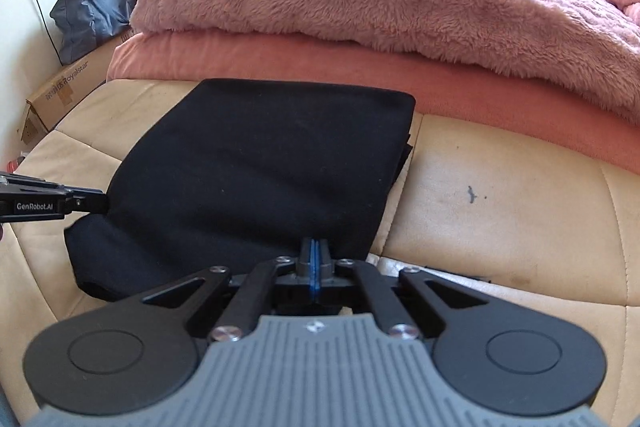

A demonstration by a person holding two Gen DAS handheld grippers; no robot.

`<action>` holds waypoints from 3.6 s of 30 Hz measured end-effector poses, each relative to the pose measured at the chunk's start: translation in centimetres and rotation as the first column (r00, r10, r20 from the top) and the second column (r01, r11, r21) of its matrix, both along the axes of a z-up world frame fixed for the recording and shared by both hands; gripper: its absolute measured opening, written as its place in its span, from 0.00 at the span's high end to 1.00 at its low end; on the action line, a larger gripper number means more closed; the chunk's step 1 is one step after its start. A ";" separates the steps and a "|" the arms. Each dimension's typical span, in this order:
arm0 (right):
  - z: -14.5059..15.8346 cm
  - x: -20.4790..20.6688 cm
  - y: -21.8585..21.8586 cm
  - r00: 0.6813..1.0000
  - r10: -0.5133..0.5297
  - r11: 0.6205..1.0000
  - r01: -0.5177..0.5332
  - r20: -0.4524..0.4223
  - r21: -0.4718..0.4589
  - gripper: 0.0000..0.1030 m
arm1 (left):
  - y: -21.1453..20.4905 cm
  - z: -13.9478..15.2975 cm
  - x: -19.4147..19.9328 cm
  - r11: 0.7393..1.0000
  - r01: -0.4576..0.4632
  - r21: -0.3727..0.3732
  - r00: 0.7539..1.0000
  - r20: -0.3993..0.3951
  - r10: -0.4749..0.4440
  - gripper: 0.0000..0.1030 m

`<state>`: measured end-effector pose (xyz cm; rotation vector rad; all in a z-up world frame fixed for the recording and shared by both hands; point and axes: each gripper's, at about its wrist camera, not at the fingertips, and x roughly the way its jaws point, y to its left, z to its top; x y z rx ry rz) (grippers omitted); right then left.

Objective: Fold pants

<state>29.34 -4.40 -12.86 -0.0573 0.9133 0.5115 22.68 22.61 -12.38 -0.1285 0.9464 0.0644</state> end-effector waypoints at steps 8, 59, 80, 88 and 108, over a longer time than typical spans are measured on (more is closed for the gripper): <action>7.8 -3.2 -2.1 0.985 -0.035 0.996 0.021 0.167 0.082 0.68 | -3.7 8.5 -4.4 1.000 -0.006 0.025 0.967 0.257 -0.001 0.61; 9.7 -22.2 -5.2 0.974 -0.183 0.983 0.183 0.133 0.014 0.20 | -14.1 9.0 -17.6 0.984 -0.042 0.175 0.981 0.192 0.008 0.07; 9.9 -22.5 -5.2 0.972 -0.187 0.982 0.187 0.143 0.011 0.20 | -14.0 9.4 -17.8 0.984 -0.045 0.171 0.978 0.206 0.008 0.07; 9.9 -22.4 -5.2 0.971 -0.193 0.981 0.192 0.139 0.014 0.20 | -14.1 9.5 -17.7 0.984 -0.036 0.174 0.979 0.204 0.000 0.07; 9.6 -22.4 -5.1 0.971 -0.200 0.980 0.200 0.133 0.018 0.20 | -14.0 9.3 -17.6 0.985 -0.037 0.167 0.980 0.197 0.003 0.07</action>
